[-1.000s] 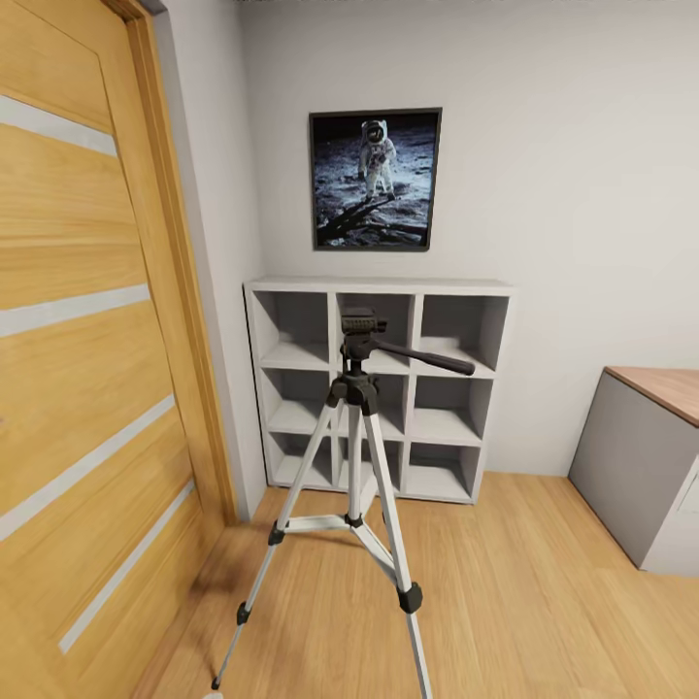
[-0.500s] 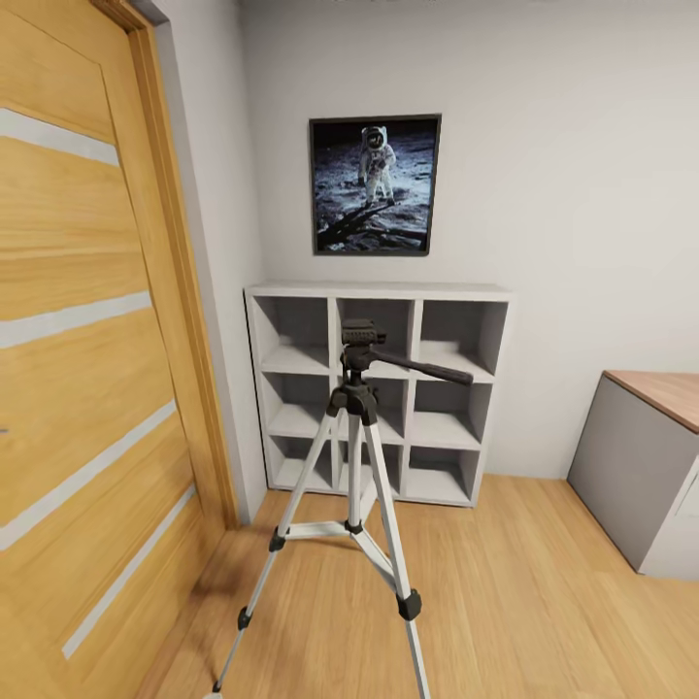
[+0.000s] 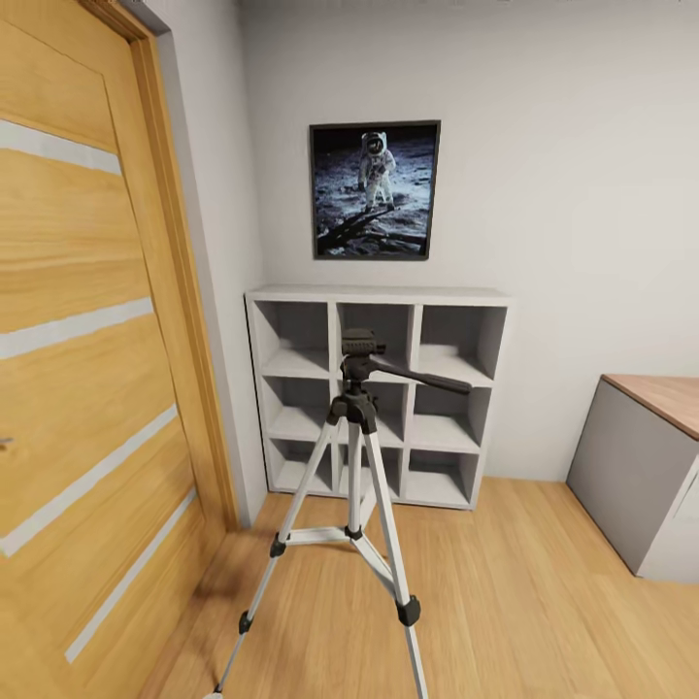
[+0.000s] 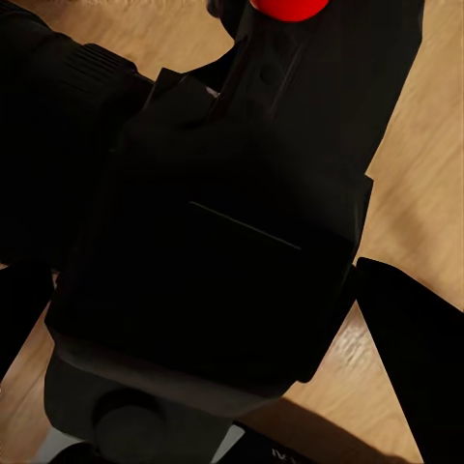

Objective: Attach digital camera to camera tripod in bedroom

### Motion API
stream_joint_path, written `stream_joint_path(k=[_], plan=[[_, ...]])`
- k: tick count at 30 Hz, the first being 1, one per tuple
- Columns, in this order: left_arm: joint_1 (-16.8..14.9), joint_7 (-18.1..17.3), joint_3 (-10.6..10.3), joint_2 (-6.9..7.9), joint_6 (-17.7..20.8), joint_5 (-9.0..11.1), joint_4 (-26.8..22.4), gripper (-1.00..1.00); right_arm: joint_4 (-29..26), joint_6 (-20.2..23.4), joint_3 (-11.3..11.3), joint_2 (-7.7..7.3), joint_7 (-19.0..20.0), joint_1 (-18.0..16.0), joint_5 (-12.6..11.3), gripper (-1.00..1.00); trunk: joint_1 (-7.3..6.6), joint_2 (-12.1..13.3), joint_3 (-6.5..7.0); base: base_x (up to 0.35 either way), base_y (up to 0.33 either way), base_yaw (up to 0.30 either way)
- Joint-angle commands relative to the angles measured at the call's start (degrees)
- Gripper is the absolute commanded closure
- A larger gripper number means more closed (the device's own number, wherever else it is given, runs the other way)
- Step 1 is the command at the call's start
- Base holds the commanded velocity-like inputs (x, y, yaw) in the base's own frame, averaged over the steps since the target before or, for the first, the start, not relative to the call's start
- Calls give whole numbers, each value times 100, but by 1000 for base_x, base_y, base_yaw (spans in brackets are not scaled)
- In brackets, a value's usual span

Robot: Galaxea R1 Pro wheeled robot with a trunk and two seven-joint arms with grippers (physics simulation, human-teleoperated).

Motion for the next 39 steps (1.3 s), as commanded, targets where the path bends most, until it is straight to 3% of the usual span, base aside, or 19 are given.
stream_joint_path(k=[1,39], plan=[[-3,14,41,-1,3,-10,-4,100,17,-39,16,-2,6,-9,39,-100,-23,37,12,0,0,0],[-3,18,29,16,3,-6,6,100,20,-30,17,-5,-3,-9,39,-100,-857,1561,694,0,0,0]])
